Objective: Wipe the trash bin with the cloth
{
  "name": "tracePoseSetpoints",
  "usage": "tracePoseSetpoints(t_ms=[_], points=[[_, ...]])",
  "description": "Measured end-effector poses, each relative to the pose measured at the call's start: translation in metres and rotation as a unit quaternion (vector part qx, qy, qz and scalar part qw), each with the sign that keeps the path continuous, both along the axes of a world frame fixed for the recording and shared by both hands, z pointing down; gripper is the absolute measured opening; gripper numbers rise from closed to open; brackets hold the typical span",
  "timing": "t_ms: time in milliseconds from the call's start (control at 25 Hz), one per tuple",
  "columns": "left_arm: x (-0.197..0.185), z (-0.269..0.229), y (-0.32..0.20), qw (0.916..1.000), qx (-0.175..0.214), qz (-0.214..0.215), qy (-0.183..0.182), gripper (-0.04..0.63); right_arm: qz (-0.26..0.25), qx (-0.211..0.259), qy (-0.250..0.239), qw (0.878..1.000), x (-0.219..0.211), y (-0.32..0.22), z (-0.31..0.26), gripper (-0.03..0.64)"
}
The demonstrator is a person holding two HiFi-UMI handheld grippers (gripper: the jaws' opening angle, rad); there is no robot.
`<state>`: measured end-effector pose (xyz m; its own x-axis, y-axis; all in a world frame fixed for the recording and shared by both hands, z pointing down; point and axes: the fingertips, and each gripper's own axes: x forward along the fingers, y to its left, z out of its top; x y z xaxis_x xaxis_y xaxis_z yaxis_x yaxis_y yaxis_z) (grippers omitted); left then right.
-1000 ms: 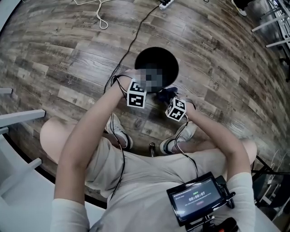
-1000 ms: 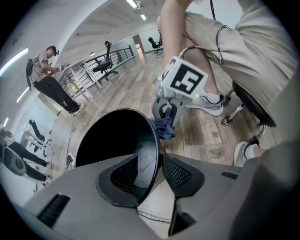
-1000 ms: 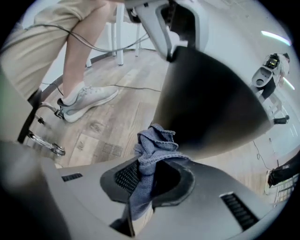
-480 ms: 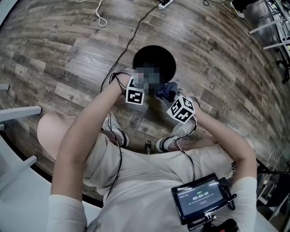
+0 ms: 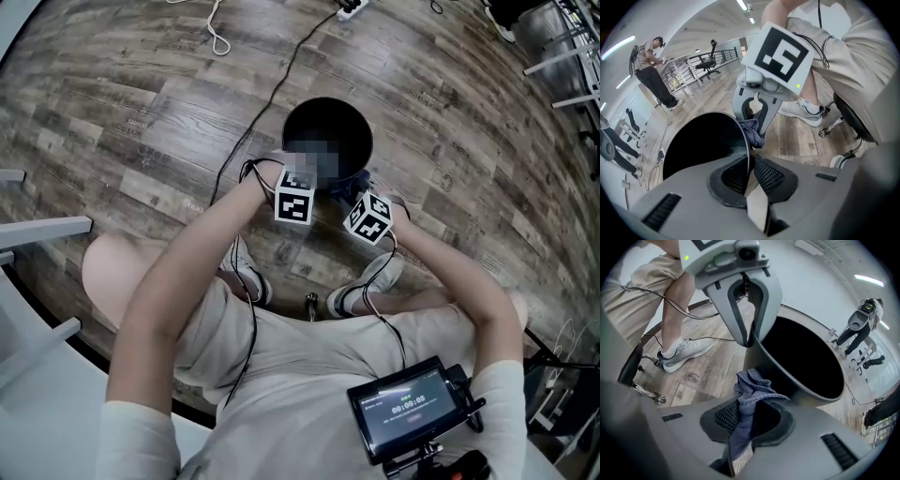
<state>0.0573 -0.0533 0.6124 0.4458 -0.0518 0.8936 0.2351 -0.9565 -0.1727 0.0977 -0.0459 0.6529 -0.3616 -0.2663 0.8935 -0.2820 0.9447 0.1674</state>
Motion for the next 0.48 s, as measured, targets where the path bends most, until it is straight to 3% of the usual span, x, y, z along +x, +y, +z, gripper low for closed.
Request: tracePoseSetpoints(t_ms=[480], points=[[0.007,-0.001,-0.007,0.9994,-0.008,-0.032,0.004,0.049,-0.002,-0.012,0.058,0.998,0.016,-0.016,0.103,0.064]])
